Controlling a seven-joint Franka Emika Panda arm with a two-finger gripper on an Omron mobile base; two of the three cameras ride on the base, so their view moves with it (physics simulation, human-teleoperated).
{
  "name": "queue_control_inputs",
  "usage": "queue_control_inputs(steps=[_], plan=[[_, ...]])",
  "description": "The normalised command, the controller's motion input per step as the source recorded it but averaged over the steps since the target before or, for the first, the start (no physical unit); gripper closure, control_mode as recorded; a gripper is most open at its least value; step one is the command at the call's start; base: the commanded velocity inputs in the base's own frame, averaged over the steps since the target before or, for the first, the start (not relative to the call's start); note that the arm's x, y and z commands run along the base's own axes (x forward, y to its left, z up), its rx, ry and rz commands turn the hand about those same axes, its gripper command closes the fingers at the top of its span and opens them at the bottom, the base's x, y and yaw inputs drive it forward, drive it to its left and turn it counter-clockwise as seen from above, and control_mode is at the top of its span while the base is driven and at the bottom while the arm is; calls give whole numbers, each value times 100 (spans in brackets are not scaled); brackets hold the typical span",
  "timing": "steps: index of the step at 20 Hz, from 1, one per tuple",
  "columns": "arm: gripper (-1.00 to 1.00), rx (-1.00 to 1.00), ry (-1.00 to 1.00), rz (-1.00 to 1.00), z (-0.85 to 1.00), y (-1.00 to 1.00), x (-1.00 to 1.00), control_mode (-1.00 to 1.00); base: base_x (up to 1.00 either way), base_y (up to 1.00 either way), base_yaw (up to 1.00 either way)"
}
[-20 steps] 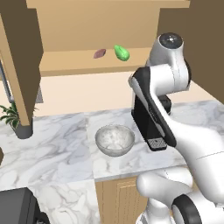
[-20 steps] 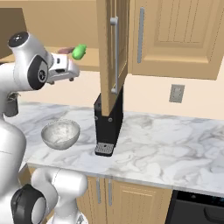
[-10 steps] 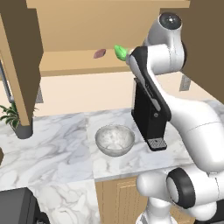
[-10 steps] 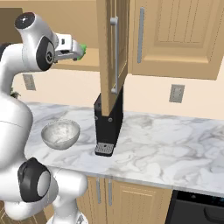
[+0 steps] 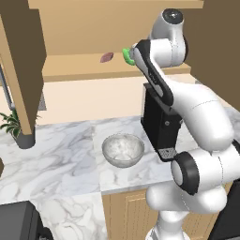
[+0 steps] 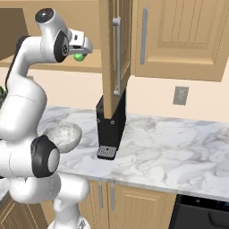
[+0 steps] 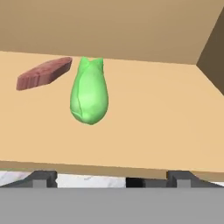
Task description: Pick the corn from the cabinet and place it in the bowl. Then pick the bowl and place it in the sink. Then turn on the sink facuet.
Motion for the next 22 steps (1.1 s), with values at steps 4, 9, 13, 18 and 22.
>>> queue_control_inputs(steps=[4,9,13,18,22], plan=[[-100,0,0,-1,-3,10,76,-100,0,0,0],[-100,2,1,0,-9,17,49,-100,0,0,0],[-100,4,5,0,-26,17,45,-100,0,0,0],[-100,4,7,0,-31,1,57,-100,0,0,0],[100,2,4,0,-14,0,44,-100,0,0,0]])
